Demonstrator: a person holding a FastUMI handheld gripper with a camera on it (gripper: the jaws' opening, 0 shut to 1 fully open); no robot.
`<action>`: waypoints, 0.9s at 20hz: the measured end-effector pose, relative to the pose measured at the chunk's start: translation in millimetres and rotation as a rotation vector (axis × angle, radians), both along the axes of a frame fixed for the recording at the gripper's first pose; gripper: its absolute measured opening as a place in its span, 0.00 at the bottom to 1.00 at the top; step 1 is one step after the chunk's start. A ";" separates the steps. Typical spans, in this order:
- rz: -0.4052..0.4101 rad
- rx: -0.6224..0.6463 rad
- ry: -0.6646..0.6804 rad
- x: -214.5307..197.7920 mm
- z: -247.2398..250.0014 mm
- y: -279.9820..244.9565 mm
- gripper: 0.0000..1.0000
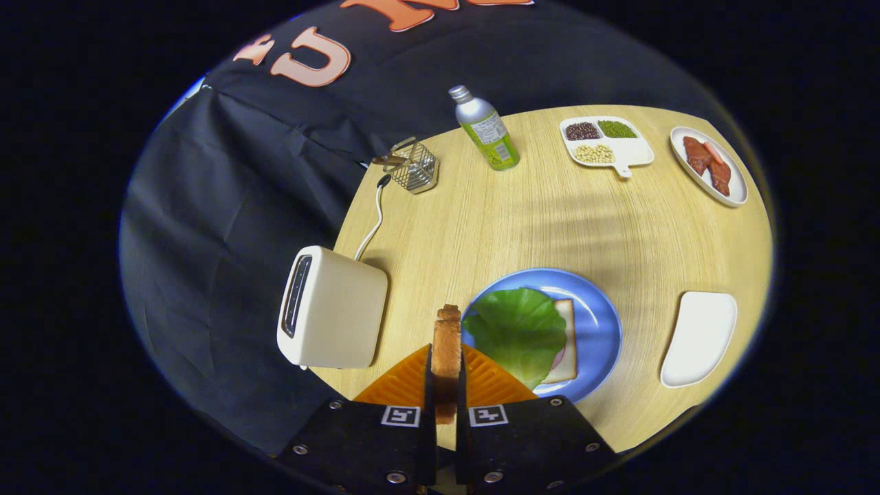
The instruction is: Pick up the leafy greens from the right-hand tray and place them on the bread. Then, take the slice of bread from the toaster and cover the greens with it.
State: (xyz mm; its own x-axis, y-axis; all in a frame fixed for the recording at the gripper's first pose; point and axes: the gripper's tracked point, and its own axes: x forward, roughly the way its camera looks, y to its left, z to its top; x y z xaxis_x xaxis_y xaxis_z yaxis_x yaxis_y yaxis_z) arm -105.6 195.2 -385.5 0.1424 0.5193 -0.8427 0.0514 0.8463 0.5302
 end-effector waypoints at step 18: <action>-0.030 -0.255 -0.148 7.8 -48.7 -91.9 0.57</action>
